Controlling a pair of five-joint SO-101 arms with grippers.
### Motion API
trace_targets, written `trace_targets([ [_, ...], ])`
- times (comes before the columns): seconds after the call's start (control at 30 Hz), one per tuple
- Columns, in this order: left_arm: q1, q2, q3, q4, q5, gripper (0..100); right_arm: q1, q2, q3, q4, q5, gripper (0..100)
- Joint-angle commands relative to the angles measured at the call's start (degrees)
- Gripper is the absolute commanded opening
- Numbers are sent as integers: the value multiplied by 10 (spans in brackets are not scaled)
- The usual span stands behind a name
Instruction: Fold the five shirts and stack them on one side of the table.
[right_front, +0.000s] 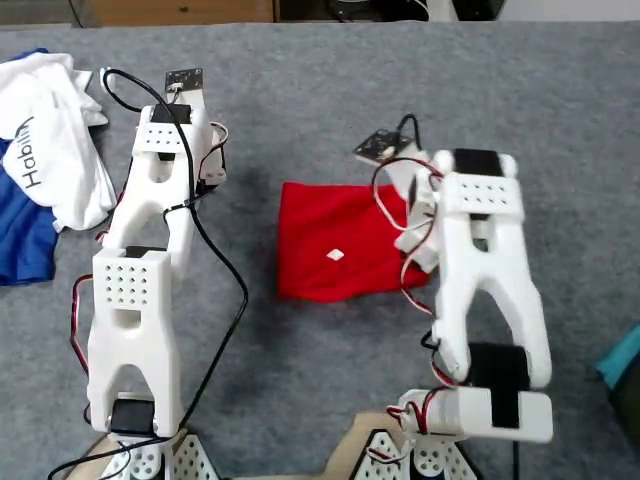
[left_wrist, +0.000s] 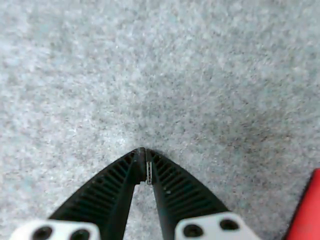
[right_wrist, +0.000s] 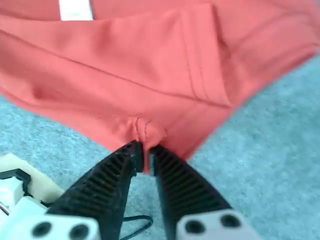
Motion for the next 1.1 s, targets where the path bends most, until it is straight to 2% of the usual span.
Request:
trace_targets([
  [0.0, 6, -8, -20, -5, -4, 20, 10, -67, -1, 7, 23, 186],
  [0.07, 6, -8, -20, -5, -4, 20, -12, -91, -3, 4, 19, 221],
  [0.23, 6, -8, -20, -5, -4, 20, -76, -83, -12, -33, -19, 224],
  [0.33, 6, -8, -20, -5, -4, 20, -108, -22, -39, -62, -44, 224],
  [0.47, 6, -8, -20, -5, -4, 20, -115, 101, -130, -77, -69, 224],
  [0.8, 6, -8, -20, -6, -4, 20, -117, 364, -416, 40, -73, 224],
  [0.93, 6, -8, -20, -6, -4, 20, -115, 435, -483, 102, -74, 224],
  [1.07, 6, -8, -20, -6, -4, 20, -116, 465, -513, 114, -93, 224],
])
